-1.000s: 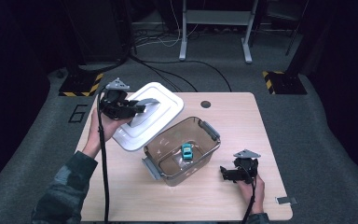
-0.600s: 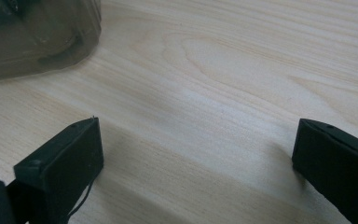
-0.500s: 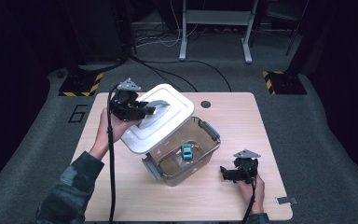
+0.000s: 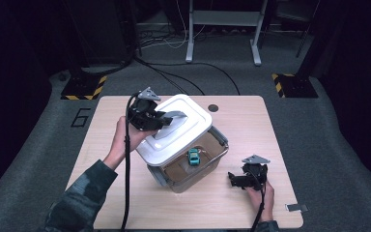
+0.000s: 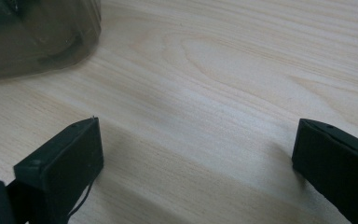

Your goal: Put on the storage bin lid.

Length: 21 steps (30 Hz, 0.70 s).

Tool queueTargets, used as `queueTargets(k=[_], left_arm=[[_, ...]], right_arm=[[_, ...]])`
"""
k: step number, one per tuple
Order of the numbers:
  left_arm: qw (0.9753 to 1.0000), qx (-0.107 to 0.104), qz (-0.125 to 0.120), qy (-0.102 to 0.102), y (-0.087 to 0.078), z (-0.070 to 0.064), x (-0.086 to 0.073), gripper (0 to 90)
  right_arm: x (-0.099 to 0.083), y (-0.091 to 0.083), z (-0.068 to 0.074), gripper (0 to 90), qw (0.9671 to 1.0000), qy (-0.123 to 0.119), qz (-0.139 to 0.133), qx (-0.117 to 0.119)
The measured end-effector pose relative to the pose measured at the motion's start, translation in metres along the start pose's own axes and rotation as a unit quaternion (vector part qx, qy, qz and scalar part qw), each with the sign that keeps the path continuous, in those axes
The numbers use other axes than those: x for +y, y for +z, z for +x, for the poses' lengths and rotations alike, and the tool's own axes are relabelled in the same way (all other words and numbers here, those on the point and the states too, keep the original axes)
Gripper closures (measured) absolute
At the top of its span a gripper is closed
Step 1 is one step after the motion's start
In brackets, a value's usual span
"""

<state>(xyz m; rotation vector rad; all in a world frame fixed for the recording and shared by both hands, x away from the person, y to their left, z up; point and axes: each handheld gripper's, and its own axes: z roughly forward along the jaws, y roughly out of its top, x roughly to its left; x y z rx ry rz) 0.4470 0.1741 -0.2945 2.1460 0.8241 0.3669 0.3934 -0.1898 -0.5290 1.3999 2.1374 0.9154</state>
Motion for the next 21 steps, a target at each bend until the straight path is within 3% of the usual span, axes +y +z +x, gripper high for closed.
queueTargets(k=[14,21], left_arm=[[0.9996,-0.015,0.021,0.007,0.026,-0.015,-0.003,66.8],[0.9995,-0.025,0.02,0.006,0.035,-0.019,-0.005,66.8]], right_arm=[[0.0,0.0,0.0,1.2,1.0,0.002,-0.001,-0.002],[0.0,0.0,0.0,1.2,1.0,0.002,-0.001,-0.002]])
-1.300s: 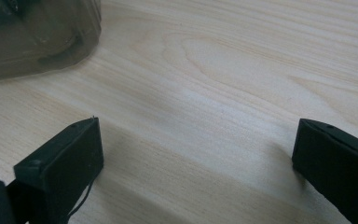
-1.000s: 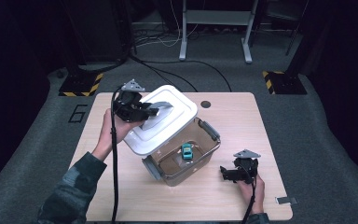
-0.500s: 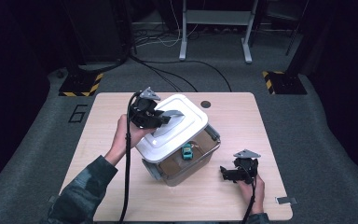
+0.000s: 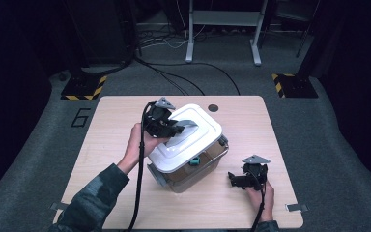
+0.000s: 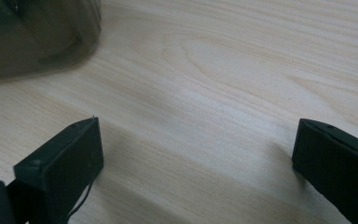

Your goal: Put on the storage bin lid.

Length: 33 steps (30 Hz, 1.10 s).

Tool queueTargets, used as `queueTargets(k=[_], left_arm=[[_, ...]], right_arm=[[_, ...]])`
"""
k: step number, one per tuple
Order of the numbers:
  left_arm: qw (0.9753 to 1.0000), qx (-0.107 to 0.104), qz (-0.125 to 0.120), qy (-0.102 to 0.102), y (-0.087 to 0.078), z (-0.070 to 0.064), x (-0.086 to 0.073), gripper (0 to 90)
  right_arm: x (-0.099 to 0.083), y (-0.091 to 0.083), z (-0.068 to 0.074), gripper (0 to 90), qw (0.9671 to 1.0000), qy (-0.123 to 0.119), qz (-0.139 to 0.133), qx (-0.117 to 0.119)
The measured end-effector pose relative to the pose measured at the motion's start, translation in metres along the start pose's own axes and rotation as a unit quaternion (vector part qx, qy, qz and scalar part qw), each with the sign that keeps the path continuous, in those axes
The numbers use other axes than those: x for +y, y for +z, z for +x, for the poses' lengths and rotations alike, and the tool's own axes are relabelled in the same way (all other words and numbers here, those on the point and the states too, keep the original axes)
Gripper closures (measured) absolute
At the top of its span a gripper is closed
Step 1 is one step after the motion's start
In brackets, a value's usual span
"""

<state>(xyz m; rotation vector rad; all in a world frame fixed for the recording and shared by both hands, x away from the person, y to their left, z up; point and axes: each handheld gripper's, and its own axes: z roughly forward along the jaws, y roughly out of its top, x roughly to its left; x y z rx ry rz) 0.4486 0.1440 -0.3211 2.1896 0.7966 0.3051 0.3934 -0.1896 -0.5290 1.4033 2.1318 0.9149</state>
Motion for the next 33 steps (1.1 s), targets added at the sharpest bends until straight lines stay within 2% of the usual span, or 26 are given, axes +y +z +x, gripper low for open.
queueTargets(k=[17,25,33], left_arm=[[0.9997,-0.019,0.016,-0.009,0.03,-0.008,-0.011,66.7],[0.9995,-0.022,0.025,0.001,0.04,-0.017,-0.014,66.7],[0.9992,-0.025,0.032,0.005,0.042,-0.02,-0.018,66.7]], right_arm=[[0.0,0.0,0.0,1.2,1.0,-0.001,0.0,0.002],[0.0,0.0,0.0,1.2,1.0,-0.001,0.0,0.002],[0.0,0.0,0.0,1.2,1.0,-0.001,0.0,0.0]])
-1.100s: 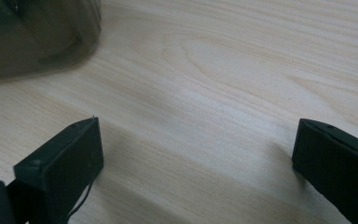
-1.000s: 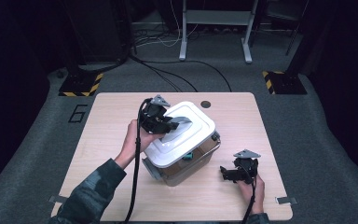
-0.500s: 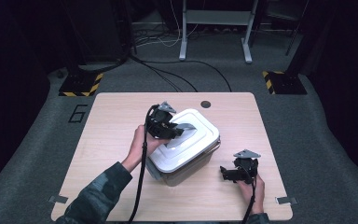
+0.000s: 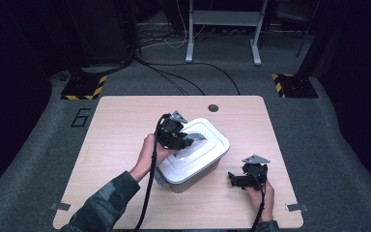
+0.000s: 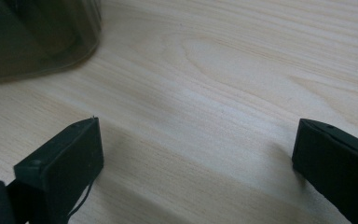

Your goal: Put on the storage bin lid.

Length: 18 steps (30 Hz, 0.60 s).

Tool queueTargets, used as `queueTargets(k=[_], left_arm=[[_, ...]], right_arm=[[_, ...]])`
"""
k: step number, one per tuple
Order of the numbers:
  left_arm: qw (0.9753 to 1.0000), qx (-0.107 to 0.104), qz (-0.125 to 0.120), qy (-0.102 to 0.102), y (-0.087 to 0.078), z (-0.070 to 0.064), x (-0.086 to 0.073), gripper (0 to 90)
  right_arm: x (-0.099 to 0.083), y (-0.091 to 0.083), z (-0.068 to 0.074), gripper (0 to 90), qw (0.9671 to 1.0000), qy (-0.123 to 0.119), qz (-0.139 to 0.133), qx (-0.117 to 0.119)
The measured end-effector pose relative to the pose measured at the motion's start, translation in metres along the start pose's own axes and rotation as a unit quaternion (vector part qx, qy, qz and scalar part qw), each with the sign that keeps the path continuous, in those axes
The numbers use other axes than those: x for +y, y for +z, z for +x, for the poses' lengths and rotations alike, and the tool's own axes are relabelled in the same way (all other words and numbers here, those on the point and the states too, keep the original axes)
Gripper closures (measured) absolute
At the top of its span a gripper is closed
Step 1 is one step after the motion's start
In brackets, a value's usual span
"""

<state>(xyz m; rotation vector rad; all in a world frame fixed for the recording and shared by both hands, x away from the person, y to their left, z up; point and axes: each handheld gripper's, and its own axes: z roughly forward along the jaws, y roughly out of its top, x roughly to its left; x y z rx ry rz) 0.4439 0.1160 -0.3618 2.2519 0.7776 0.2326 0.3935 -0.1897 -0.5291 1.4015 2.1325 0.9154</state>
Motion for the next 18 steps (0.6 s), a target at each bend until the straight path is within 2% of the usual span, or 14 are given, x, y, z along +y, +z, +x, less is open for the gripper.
queueTargets(k=[15,18], left_arm=[[1.0,0.002,0.002,0.0,0.0018,-0.0024,-0.0083,65.9],[1.0,0.005,0.003,0.002,0.0008,-0.0019,-0.0074,61.1]], right_arm=[[-0.0001,-0.0001,-0.0001,1.2,1.0,-0.002,0.001,0.001],[-0.0001,-0.0001,-0.0001,1.2,1.0,-0.002,0.001,0.001]])
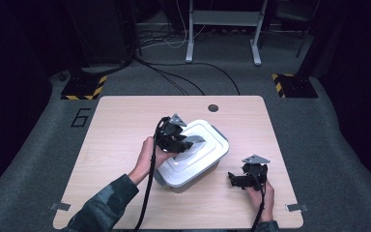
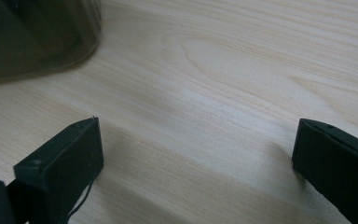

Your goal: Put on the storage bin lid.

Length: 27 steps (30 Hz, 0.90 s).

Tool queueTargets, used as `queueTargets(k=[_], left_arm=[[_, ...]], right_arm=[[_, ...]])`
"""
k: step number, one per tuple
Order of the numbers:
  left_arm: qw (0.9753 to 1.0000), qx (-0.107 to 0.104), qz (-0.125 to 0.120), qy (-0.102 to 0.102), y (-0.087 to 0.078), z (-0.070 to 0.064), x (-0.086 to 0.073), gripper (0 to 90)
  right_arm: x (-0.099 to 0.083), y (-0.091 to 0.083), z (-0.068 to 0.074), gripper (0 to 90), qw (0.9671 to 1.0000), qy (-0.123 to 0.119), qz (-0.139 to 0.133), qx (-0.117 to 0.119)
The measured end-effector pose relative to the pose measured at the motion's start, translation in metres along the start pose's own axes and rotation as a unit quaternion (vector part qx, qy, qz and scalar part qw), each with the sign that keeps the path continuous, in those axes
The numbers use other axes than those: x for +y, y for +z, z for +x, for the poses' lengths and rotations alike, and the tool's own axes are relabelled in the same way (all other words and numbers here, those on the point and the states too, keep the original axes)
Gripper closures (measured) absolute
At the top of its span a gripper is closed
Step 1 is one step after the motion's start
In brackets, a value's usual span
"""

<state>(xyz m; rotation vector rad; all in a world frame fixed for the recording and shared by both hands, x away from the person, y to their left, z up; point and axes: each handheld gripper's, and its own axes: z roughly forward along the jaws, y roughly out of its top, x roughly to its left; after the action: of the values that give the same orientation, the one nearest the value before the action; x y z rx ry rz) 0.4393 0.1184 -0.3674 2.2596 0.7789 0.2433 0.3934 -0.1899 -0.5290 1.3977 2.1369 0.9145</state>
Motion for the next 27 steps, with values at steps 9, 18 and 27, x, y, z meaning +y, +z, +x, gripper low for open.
queueTargets(k=[9,18,27], left_arm=[[0.9999,-0.005,-0.014,0.003,-0.013,0.004,0.003,40.9],[0.9994,0.0,-0.035,0.001,-0.034,0.011,0.005,19.0],[0.9985,0.019,-0.048,-0.016,-0.055,0.023,0.001,11.1]], right_arm=[[0.0,0.0,0.0,1.2,1.0,0.0,0.0,0.0],[0.0,0.0,0.0,1.2,1.0,0.0,0.0,0.0],[0.0,0.0,0.0,1.2,1.0,-0.002,0.0,0.001]])
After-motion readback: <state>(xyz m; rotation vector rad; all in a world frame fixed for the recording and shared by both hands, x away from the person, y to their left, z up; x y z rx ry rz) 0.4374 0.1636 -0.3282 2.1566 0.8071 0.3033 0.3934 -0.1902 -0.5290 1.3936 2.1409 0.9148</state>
